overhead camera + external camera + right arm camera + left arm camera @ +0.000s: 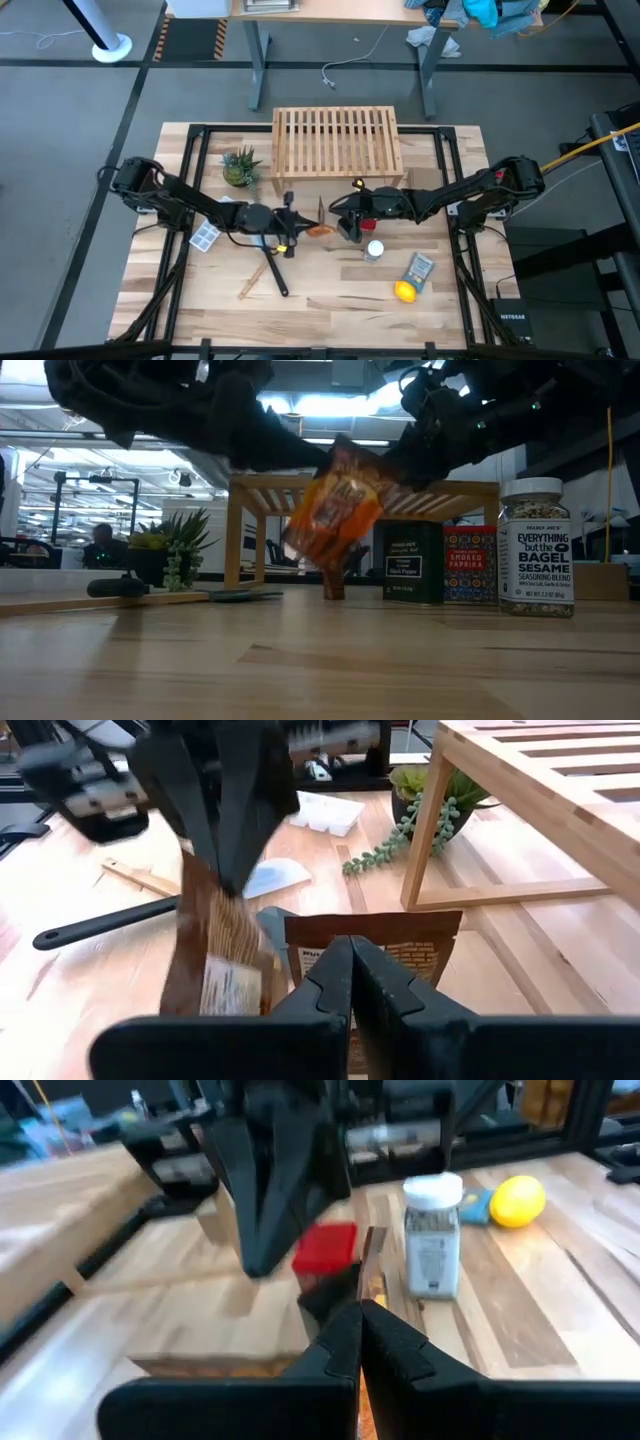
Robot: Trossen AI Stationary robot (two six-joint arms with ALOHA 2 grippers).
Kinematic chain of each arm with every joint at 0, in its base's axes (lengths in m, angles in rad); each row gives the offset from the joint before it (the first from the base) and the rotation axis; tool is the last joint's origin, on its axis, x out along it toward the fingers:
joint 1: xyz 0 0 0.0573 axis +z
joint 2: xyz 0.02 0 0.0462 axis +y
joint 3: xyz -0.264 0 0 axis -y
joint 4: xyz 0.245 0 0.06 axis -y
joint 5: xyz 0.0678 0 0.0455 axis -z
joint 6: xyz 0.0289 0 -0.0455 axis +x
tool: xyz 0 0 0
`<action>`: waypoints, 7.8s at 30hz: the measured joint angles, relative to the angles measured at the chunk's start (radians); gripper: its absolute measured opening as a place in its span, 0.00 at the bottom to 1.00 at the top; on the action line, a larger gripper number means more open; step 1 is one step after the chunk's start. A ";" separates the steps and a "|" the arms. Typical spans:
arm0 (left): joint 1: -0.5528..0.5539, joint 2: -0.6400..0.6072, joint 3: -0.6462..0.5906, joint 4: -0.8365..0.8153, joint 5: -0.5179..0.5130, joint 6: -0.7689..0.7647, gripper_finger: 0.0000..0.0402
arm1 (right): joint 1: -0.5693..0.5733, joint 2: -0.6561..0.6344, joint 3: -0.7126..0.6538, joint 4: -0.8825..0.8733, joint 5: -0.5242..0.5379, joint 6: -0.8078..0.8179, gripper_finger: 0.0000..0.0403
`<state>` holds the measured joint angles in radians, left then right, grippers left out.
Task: Shelf spices
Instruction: Put the orange seasoning pack on the shelf
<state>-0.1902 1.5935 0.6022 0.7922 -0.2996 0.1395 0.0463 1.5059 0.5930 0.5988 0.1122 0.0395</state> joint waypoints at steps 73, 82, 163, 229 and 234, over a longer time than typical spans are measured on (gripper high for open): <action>0.749 -0.109 0.208 -0.093 0.437 0.051 0.00 | 0.000 0.001 0.000 0.017 0.000 -0.045 0.02; 0.741 -0.116 0.207 -0.112 0.436 0.077 0.00 | 0.000 0.001 0.000 0.001 0.000 -0.045 0.02; 0.251 -0.462 0.206 -1.081 0.328 -0.126 0.36 | 0.002 0.001 0.000 0.004 -0.061 -0.053 0.02; 0.262 -0.208 0.206 -0.966 -0.188 -0.029 0.01 | -0.001 0.001 0.000 0.025 0.001 -0.124 0.02; 0.296 -0.208 0.206 -0.958 -0.174 -0.002 0.00 | -0.001 0.001 0.000 0.023 0.001 -0.125 0.02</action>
<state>0.1054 1.3857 0.8085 -0.1661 -0.4733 0.1379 0.0452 1.5070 0.5930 0.6222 0.1127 -0.0853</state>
